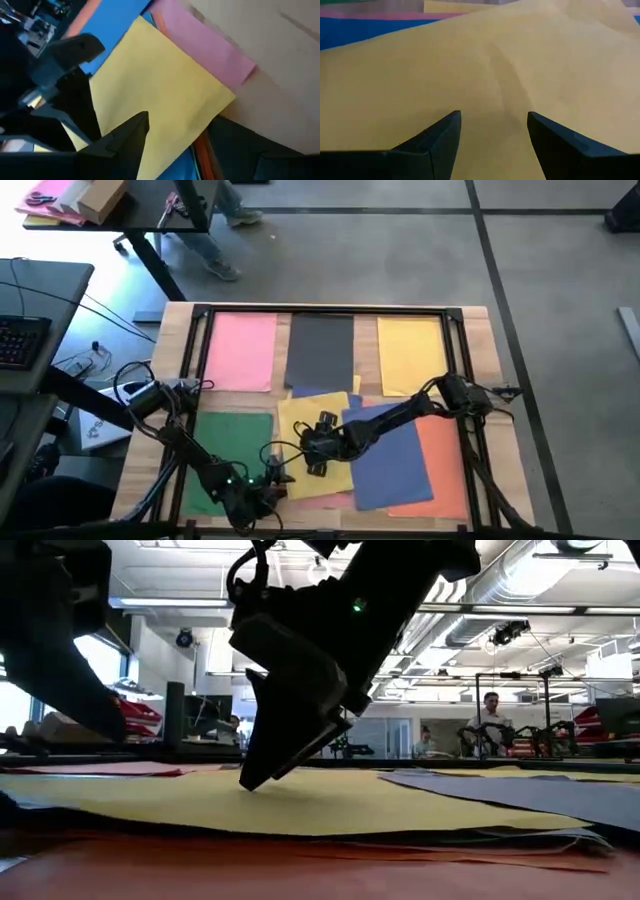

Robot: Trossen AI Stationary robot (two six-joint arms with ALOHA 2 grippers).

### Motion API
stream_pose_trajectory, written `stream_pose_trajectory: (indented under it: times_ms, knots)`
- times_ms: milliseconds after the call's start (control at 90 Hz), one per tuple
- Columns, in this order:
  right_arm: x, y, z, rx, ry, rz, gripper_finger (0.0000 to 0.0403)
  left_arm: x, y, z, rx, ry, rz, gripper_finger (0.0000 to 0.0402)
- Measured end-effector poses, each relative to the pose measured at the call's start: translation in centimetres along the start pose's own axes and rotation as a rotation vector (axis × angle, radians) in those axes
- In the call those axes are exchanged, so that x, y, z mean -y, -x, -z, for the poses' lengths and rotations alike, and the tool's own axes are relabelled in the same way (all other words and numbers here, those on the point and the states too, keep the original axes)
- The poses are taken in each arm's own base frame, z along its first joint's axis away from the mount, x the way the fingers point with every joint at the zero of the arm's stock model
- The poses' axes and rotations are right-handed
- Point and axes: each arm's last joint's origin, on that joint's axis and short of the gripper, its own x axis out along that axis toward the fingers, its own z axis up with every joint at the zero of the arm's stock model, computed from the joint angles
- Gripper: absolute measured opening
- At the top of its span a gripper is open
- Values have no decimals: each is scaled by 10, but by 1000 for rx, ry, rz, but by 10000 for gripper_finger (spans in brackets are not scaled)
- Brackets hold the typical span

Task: Organize paper
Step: Stack the yellow color paper on top of the other yellow color paper

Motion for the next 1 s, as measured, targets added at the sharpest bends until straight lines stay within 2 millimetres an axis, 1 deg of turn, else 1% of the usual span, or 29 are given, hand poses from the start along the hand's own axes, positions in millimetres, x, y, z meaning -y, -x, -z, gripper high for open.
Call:
stream_pose_trajectory:
  times_ms: [89,144,233,422,467,533,633,700,811,889,944,1000]
  knots:
    - [0,0,0,-3,-1,-7,216,0,-1,0,0,0,5,173]
    - [0,0,0,-2,-2,-6,216,-1,-2,1,-7,13,14,155]
    - [0,0,0,-2,-9,-5,216,-3,-4,2,-15,34,39,117]
    - [0,1,-1,-1,-3,-9,216,-5,-6,2,-20,58,48,21]
    - [-1,5,-1,3,9,-13,216,-6,-5,2,-22,57,48,8]
    - [-5,15,-4,21,39,-18,216,-9,-2,0,-25,68,45,7]
    - [-17,41,-8,68,122,-54,216,-20,8,-6,-22,82,6,8]
    - [-28,60,-8,99,179,-97,216,-30,14,-9,-31,97,-51,3]
    - [-48,88,-4,157,207,-143,216,-53,24,-12,-48,199,-158,2]
    - [-60,102,0,197,172,-150,216,-69,29,-13,-60,280,-192,1]
    - [-67,107,3,231,144,-126,216,-78,31,-13,-69,323,-203,1]
    - [-70,109,6,254,122,-85,216,-86,32,-14,-67,353,-204,0]
